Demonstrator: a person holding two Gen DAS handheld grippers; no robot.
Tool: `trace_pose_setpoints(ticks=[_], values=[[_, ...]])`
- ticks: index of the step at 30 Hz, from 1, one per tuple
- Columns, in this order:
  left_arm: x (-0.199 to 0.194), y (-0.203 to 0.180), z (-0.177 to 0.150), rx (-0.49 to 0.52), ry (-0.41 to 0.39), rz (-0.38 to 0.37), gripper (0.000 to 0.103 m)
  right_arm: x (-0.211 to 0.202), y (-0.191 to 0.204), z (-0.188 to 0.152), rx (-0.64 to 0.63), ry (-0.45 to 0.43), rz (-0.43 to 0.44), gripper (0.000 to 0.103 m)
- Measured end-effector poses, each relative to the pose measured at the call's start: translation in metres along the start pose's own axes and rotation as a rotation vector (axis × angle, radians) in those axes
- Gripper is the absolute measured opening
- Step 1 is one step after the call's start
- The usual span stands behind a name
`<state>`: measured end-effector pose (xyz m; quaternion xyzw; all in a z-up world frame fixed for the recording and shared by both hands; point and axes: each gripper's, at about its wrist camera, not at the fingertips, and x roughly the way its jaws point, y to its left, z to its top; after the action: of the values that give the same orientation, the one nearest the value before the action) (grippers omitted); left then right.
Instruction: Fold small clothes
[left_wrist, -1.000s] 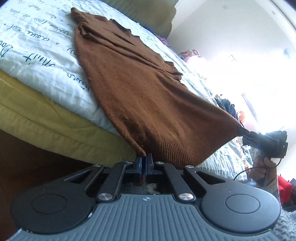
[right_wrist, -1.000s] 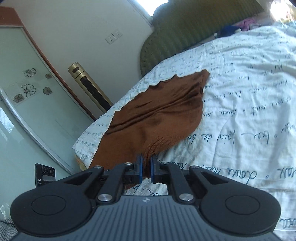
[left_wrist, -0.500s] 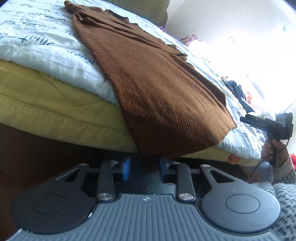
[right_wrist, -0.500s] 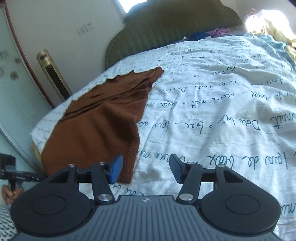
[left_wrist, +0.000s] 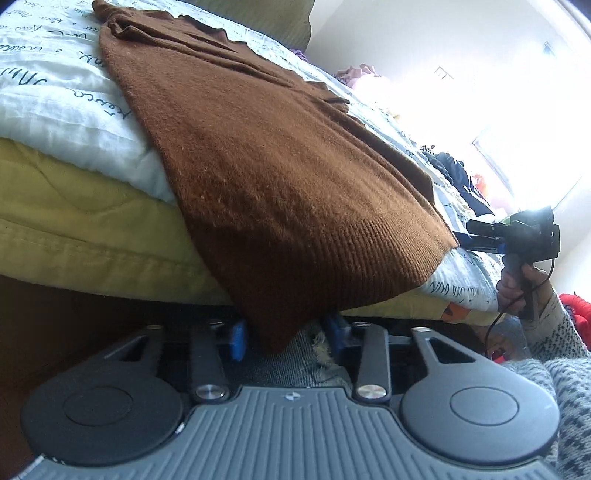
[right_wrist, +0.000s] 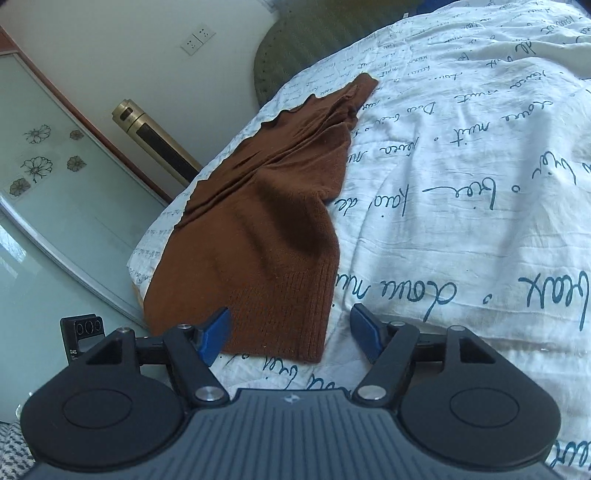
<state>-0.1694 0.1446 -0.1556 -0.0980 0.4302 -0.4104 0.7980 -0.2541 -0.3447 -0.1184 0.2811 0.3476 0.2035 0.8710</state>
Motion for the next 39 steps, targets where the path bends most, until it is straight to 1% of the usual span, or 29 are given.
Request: trace_pose_setpoints(ticks=[2,3,4,5,8,10,12,16,19,24,27,28,29,30,31,33,35,39], values=[[-0.001,0.005,0.0,-0.027,-0.002,-0.01,0.01,0.0,-0.001,-0.001,-0.005,-0.005,0.013,0.074],[-0.002,0.008,0.0,-0.039,-0.001,-0.018,0.007,0.0,-0.001,-0.001,-0.006,-0.004,0.02,0.078],[-0.003,0.008,-0.002,-0.035,-0.008,-0.009,0.004,0.0,-0.001,-0.001,-0.008,-0.004,0.029,0.083],[-0.004,0.008,-0.003,-0.035,-0.011,-0.003,0.003,0.001,0.001,-0.001,-0.013,-0.003,0.032,0.085],[-0.012,0.009,-0.006,-0.06,-0.028,-0.02,0.003,0.004,0.007,0.001,-0.019,0.008,0.01,0.088],[-0.017,0.013,-0.008,-0.075,-0.04,-0.037,0.003,0.005,0.006,0.003,0.01,0.005,0.013,0.091],[-0.021,0.016,-0.009,-0.09,-0.058,-0.052,0.003,0.004,0.003,0.004,0.034,0.002,0.023,0.092],[-0.027,0.02,-0.01,-0.129,-0.066,-0.065,0.003,0.003,0.007,-0.001,-0.001,-0.025,-0.005,0.092],[-0.035,0.016,-0.007,-0.12,-0.061,-0.064,0.003,0.004,0.014,-0.001,-0.033,-0.017,-0.036,0.092],[-0.05,0.005,-0.003,-0.079,-0.038,-0.057,0.003,-0.002,0.001,0.001,0.053,-0.036,0.007,0.092],[-0.055,-0.002,0.0,-0.056,-0.035,-0.05,0.003,0.001,0.003,-0.002,0.022,-0.031,0.0,0.09],[-0.057,-0.004,0.0,-0.05,-0.037,-0.047,0.003,0.002,0.005,-0.003,0.009,-0.029,-0.018,0.077],[-0.059,-0.005,0.0,-0.044,-0.041,-0.045,0.003,0.003,0.008,-0.003,-0.006,-0.025,-0.041,0.06],[-0.06,-0.007,0.0,-0.04,-0.046,-0.043,0.003,0.004,0.009,-0.003,-0.011,-0.015,-0.056,0.01],[-0.062,-0.008,-0.001,-0.04,-0.054,-0.039,0.003,0.007,0.006,-0.004,0.005,0.004,-0.058,0.005],[-0.065,-0.011,-0.002,-0.036,-0.076,-0.034,0.003,0.009,0.007,-0.009,-0.021,0.011,-0.071,0.005],[-0.066,-0.014,-0.002,-0.045,-0.087,-0.036,0.003,0.005,0.016,-0.013,-0.053,-0.011,-0.101,0.004],[-0.072,-0.025,-0.001,-0.023,-0.096,-0.04,0.002,-0.01,0.037,-0.017,-0.095,-0.07,-0.135,0.004]])
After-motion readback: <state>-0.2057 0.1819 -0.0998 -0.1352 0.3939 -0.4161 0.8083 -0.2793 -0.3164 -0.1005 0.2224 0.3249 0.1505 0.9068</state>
